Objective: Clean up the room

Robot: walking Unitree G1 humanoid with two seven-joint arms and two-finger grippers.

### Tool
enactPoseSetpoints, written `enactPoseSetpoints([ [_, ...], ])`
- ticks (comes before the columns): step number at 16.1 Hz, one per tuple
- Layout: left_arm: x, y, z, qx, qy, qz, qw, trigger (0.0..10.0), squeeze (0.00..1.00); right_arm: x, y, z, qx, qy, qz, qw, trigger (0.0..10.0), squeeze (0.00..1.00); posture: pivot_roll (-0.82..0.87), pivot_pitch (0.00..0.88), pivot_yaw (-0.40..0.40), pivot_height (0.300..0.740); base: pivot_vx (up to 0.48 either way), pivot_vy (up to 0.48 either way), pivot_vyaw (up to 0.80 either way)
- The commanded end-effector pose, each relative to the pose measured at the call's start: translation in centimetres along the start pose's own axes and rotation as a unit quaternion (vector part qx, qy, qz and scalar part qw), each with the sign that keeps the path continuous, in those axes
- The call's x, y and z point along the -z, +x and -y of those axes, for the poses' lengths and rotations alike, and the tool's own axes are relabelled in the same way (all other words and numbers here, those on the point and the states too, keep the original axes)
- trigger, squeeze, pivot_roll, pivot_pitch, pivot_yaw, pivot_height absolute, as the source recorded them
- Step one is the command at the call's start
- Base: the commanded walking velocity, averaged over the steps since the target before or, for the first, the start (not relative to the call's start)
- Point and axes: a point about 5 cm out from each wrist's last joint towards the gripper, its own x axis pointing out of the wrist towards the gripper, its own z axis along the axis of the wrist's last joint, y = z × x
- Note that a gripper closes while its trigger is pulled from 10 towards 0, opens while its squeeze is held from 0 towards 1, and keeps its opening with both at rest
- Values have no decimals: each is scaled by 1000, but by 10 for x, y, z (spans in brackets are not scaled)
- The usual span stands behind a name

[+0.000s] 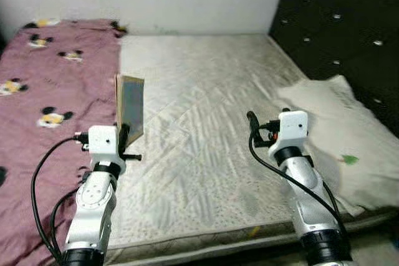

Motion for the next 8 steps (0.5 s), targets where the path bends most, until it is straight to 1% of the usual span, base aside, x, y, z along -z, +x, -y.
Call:
enactPoseSetpoints([
  [1, -11, 6, 3, 5, 1, 24, 1000, 10000, 0, -5, 4, 2, 2, -3, 9, 1000, 10000, 0, -52, 0, -18, 740, 0, -244, -644],
  [7, -12, 8, 3, 7, 3, 24, 1000, 10000, 0, -5, 5, 0, 3, 1, 10, 1000, 10000, 0, -50, 0, -17, 740, 0, -269, -552],
  [8, -12, 8, 3, 8, 3, 24, 1000, 10000, 0, -5, 5, -1, 2, 2, 10, 1000, 10000, 0, -49, 0, -15, 740, 0, 0, -500],
])
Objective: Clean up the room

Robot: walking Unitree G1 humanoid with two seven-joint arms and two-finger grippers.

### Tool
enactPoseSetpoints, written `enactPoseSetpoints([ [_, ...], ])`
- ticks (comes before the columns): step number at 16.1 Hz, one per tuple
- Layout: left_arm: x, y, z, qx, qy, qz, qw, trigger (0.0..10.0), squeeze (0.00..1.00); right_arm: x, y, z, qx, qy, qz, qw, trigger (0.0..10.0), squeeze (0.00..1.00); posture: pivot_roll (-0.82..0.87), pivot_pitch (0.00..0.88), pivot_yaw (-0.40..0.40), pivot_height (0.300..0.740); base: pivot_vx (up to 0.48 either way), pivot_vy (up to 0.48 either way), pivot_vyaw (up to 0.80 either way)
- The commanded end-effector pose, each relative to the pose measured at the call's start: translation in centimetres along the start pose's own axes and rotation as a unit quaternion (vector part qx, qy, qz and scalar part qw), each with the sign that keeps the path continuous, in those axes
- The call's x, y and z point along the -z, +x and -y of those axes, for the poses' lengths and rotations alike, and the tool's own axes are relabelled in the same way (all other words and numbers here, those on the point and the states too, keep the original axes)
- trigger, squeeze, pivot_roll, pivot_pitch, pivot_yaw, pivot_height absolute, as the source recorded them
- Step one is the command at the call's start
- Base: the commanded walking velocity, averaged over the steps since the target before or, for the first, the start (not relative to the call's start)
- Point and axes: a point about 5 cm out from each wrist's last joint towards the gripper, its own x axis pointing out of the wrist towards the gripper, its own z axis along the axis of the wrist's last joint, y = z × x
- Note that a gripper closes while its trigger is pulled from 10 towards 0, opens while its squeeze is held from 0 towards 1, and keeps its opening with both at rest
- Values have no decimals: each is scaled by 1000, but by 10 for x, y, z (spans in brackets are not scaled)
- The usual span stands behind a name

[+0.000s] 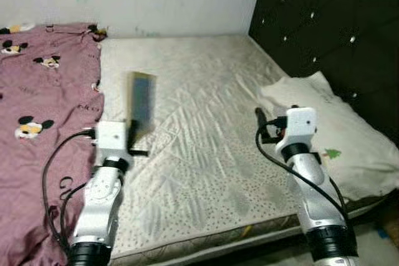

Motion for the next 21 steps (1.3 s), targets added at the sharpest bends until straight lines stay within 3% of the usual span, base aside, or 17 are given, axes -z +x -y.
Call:
enactPoseSetpoints([
  [1, -8, 2, -4, -7, 3, 19, 1000, 10000, 0, -1, 0, -3, -8, -2, 2, 1000, 10000, 0, -49, 0, -13, 740, 0, 0, -475],
  [11, -8, 5, -1, 0, 5, 19, 1000, 10000, 0, -2, 1, -9, -25, -18, 9, 999, 10000, 0, -50, 3, -10, 740, 0, 0, 20],
  [15, -9, 7, -1, 3, 5, 20, 1000, 10000, 0, -1, 3, -10, -27, -19, 10, 999, 10000, 0, -48, 0, -4, 740, 0, -260, 700],
  [21, -9, 8, 2, 1, 0, 23, 1000, 10000, 0, -1, 3, -10, -22, -17, 11, 1000, 10000, 0, -51, 0, -13, 740, 0, -298, 0],
])
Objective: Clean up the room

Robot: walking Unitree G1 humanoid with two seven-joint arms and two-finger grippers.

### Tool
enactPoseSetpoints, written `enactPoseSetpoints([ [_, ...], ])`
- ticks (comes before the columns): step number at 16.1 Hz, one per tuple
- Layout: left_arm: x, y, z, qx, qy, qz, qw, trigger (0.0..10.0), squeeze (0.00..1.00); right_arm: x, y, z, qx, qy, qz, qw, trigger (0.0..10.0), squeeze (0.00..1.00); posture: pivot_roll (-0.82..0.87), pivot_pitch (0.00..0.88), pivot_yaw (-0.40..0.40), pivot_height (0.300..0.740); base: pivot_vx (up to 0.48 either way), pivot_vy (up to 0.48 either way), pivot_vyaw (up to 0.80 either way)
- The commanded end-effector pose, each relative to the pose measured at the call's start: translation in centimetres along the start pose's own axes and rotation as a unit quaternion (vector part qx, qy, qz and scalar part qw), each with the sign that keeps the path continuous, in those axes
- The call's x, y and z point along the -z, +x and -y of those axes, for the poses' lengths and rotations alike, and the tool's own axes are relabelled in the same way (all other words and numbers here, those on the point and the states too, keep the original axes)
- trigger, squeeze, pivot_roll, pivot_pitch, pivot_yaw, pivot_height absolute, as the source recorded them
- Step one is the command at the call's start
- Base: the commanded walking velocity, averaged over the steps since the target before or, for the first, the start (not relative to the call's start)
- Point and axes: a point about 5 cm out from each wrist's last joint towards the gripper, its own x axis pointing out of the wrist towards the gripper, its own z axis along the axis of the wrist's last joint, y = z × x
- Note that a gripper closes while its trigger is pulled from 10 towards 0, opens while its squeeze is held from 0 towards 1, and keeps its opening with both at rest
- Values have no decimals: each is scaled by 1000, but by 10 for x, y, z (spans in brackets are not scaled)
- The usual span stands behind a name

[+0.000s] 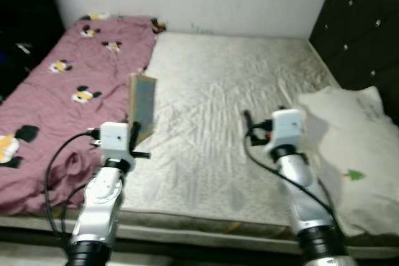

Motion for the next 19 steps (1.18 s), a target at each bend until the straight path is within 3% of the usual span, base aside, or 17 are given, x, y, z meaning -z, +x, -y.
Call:
enactPoseSetpoints([
  [1, -12, 5, 1, 0, -1, 29, 1000, 10000, 0, -1, 1, 7, 8, -4, 3, 1000, 10000, 0, -50, 0, -12, 740, 0, -307, 0],
  [19, -12, 6, 3, 6, 3, 31, 1000, 10000, 0, 0, 2, 5, 11, -12, 2, 1000, 10000, 0, -48, 0, -10, 740, 0, -313, 0],
])
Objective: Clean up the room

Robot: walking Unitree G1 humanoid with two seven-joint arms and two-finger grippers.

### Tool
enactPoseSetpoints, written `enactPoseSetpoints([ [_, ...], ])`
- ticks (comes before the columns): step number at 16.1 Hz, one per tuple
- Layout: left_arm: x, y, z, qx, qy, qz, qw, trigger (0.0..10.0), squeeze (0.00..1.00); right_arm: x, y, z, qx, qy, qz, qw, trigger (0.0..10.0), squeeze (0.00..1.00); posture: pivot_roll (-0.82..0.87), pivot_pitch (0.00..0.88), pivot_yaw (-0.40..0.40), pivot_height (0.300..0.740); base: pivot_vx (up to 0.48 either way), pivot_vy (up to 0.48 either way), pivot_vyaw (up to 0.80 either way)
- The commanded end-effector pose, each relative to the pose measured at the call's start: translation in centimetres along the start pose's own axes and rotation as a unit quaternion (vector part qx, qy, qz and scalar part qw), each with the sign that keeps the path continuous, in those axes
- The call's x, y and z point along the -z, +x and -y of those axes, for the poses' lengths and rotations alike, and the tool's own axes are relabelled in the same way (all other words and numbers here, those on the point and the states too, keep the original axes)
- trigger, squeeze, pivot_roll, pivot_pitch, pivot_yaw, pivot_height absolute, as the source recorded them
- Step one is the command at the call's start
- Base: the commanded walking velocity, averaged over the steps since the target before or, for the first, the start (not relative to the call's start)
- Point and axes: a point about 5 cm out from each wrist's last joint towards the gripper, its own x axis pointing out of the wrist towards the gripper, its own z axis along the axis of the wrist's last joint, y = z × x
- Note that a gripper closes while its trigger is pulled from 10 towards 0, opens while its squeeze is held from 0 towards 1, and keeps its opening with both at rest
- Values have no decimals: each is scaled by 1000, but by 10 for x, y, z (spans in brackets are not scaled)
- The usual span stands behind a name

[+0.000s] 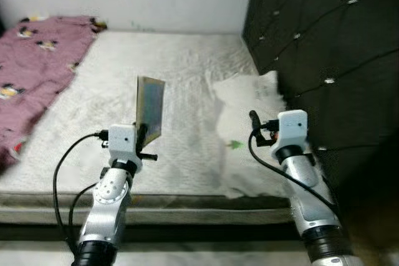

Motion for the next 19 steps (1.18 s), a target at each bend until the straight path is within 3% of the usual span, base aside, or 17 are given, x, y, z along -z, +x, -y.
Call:
enactPoseSetpoints([
  [1, -14, 4, -8, -10, 6, 31, 999, 10000, 0, -5, 3, -3, -5, 0, 7, 1000, 10000, 0, -51, 0, -9, 740, 0, -322, 0],
  [4, -15, 5, -8, -11, 6, 32, 999, 10000, 0, -5, 4, -2, -4, 0, 7, 1000, 10000, 0, -50, 0, -10, 740, 0, -322, 0],
  [6, -16, 5, -7, -11, -12, 41, 999, 10000, 0, -5, 5, -2, -4, 0, 8, 1000, 10000, 0, -50, 0, -11, 740, 0, 0, 0],
  [13, -18, 7, -7, -5, -14, 44, 999, 10000, 0, -6, 6, -2, -4, 0, 10, 1000, 10000, 0, -52, 0, -9, 740, 0, 0, 0],
  [17, -20, 7, -5, 4, -20, 50, 999, 10000, 0, -6, 7, -3, -6, 0, 12, 1000, 10000, 0, -52, 0, -9, 740, 0, 0, 731],
  [19, -20, 7, -5, 7, -22, 52, 998, 10000, 0, -6, 7, -3, -6, 1, 11, 1000, 10000, 0, -51, 0, -9, 740, 263, 0, 0],
])
